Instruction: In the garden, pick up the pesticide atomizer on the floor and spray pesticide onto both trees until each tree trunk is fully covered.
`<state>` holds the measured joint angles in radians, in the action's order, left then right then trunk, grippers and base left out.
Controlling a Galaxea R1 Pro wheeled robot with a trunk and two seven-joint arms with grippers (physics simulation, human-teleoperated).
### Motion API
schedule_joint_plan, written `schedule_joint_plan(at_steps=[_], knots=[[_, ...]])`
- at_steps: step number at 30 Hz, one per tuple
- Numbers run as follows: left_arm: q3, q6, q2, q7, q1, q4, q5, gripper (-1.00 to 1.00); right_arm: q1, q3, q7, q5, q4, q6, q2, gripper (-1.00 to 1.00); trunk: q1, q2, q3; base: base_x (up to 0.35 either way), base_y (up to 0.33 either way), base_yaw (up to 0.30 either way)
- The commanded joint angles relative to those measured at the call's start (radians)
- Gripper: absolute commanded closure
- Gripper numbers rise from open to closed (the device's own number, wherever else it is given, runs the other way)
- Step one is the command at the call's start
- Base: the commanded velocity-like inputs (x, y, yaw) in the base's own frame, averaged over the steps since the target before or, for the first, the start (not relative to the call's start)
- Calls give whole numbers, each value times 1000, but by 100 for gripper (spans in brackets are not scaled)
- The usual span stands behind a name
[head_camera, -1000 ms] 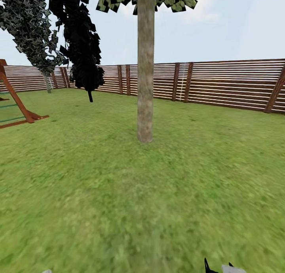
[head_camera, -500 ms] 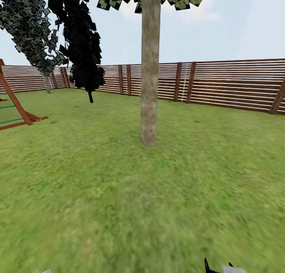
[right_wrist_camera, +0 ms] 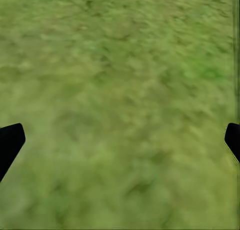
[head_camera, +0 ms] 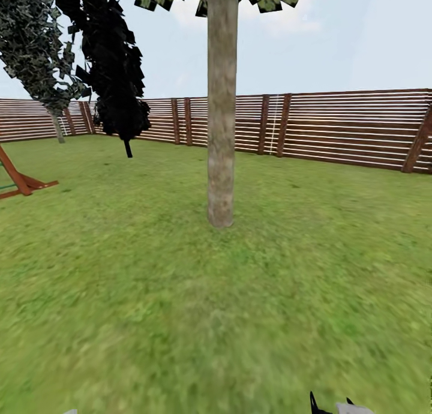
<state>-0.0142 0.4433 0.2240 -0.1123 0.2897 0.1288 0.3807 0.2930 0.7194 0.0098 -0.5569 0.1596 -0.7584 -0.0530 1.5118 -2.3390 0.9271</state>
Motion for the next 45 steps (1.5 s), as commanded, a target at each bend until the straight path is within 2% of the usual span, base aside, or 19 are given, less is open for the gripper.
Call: schedule_joint_plan(at_steps=[1,45], knots=[[0,0,0,0,0,0,0,100,0,0,0,0,0,0,0,-100,0,0,0,338,0,-287],[0,0,0,0,0,0,0,100,0,-1,-1,0,0,0,2,-100,0,0,0,338,0,-10]])
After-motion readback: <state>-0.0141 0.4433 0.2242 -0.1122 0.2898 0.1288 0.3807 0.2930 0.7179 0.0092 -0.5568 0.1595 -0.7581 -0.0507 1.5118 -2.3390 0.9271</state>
